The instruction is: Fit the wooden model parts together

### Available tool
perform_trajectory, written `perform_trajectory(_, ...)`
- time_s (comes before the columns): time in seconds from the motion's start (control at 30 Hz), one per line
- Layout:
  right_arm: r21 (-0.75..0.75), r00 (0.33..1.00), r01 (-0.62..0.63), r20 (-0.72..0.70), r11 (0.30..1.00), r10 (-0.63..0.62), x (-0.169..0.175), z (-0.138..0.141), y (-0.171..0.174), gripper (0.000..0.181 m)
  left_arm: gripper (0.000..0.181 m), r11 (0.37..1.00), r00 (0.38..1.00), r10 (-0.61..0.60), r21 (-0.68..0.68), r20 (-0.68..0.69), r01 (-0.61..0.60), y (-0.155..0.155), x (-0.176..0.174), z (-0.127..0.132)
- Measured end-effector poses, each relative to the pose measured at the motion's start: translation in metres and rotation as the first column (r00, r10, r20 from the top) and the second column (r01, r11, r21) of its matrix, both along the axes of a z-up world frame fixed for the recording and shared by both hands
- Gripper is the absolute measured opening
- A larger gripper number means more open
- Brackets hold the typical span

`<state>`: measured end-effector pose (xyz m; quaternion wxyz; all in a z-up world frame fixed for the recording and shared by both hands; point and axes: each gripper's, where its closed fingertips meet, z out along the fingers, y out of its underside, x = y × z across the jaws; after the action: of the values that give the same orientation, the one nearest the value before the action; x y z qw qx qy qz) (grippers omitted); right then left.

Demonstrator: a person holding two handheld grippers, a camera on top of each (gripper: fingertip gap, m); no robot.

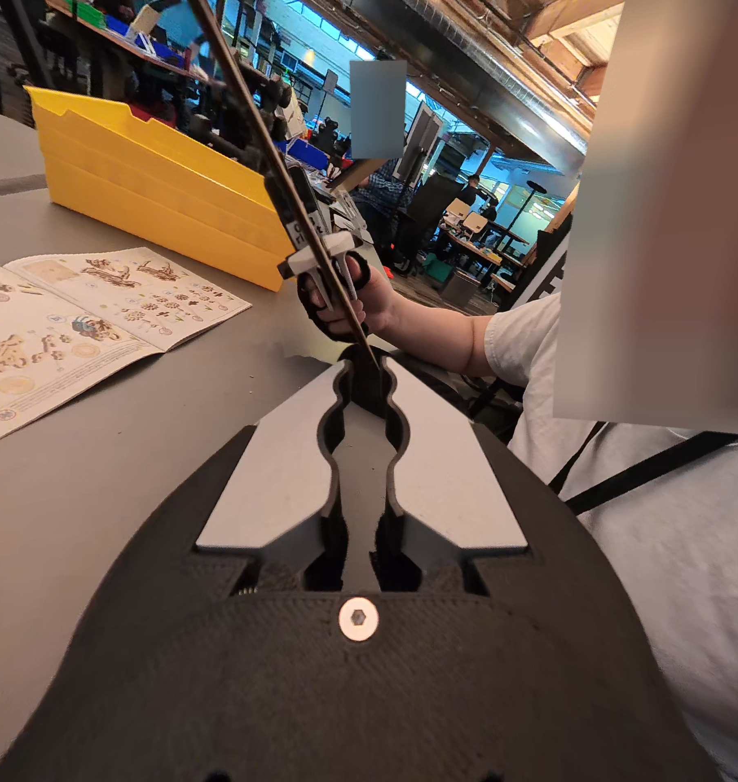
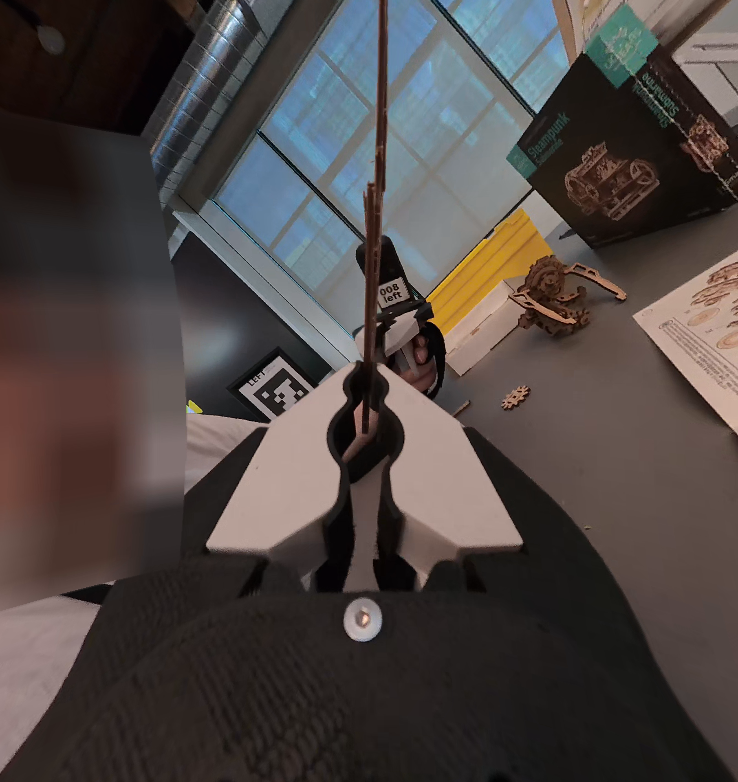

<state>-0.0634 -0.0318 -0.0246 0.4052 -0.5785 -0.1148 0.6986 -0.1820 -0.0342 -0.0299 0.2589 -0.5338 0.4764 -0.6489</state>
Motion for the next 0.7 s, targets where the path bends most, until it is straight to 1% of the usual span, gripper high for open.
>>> perform_trajectory(0.17, 0.028, 1.000, 0.012, 0.011, 1.000, -0.012, 0.0025, 0.0031, -0.0002, 0.000, 0.006, 1.000, 1.000, -0.002, 0.012, 0.028, 0.002, -0.0006, -0.0031, 0.0049)
perform_trajectory(0.33, 0.049, 0.999, 0.013, 0.040, 0.999, -0.015, -0.0001, 0.0014, -0.0013, 0.000, 0.004, 1.000, 1.000, 0.002, 0.017, 0.020, -0.003, -0.0002, -0.0028, 0.0031)
perform_trajectory(0.6, 0.075, 0.997, 0.023, 0.068, 0.997, -0.029, -0.0007, 0.0011, -0.0016, 0.000, 0.004, 1.000, 1.000, 0.002, 0.028, 0.015, -0.002, -0.0011, -0.0022, 0.0016)
perform_trajectory(0.7, 0.079, 0.997, 0.019, 0.080, 0.997, -0.026, -0.0030, 0.0004, -0.0025, 0.000, 0.009, 1.000, 1.000, 0.001, 0.013, 0.018, -0.001, -0.0015, -0.0009, 0.0021)
